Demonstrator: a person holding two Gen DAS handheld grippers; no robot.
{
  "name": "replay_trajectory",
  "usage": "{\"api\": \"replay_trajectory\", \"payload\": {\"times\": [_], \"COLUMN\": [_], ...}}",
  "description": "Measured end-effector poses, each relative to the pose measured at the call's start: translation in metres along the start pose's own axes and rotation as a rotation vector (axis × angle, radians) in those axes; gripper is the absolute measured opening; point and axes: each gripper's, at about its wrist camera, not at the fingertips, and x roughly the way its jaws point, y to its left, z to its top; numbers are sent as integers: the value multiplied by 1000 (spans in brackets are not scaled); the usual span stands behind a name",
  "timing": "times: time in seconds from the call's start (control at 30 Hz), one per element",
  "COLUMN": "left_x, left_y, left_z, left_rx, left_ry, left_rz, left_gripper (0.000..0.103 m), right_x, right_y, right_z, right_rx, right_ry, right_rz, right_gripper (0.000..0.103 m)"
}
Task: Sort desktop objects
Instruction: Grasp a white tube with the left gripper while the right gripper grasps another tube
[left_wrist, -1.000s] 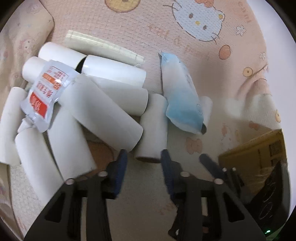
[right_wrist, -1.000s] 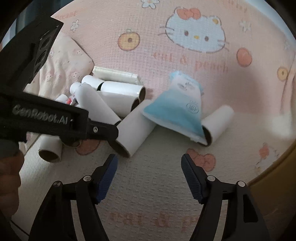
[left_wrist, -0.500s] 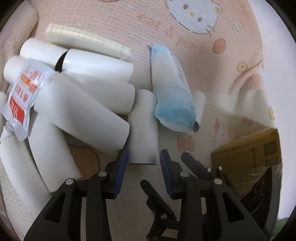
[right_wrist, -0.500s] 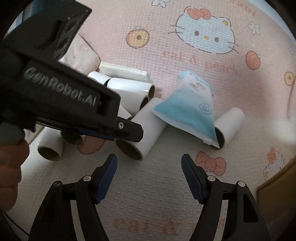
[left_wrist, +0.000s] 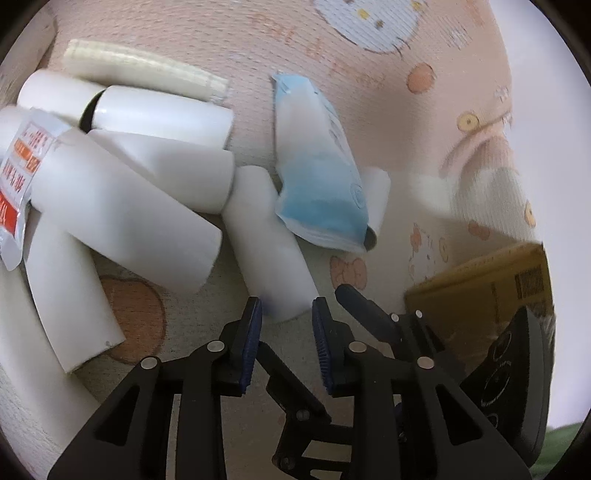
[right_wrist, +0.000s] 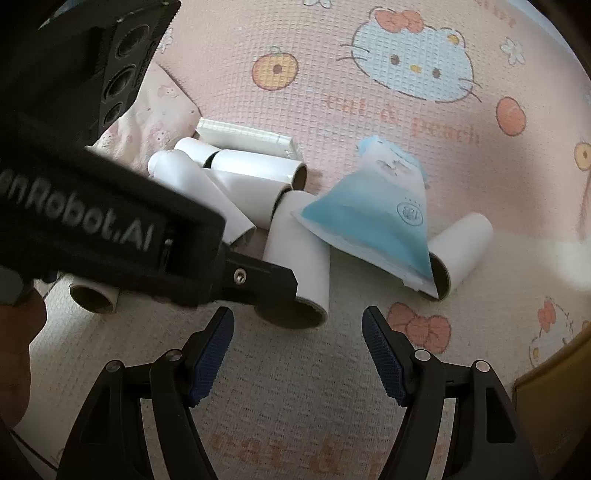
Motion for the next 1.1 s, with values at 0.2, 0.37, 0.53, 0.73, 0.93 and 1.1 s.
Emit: {"api": "replay_trajectory", "payload": {"times": [0.2,0.37,0.53,0.73,0.93,1.1], "left_x": [3,8,12,9,6,1], "left_y": [20,17,21,17,7,0], "left_z": [4,5,5,-5,-32,-52], "left_rx": [-140,-122,-148,-122,-99,-59], "left_ry": [-21,-36,-15,-2,39,67], "left_rz": [-73,-39,-82,-96,-121,-134], "left_gripper": [45,45,37,35,35,35], "right_x": [11,11,19,13,-6,-23], "right_y": [1,-8,-11,-10,-6,8], "right_z": [1,2,4,-1,-17,-33], "right_rx": [-21,18,27,18,27,-40], "right_ry": [13,13,59,73,103,126], "right_rz": [-3,10,71,85,51,0], "right_gripper": [70,66,42,42,42,42]}}
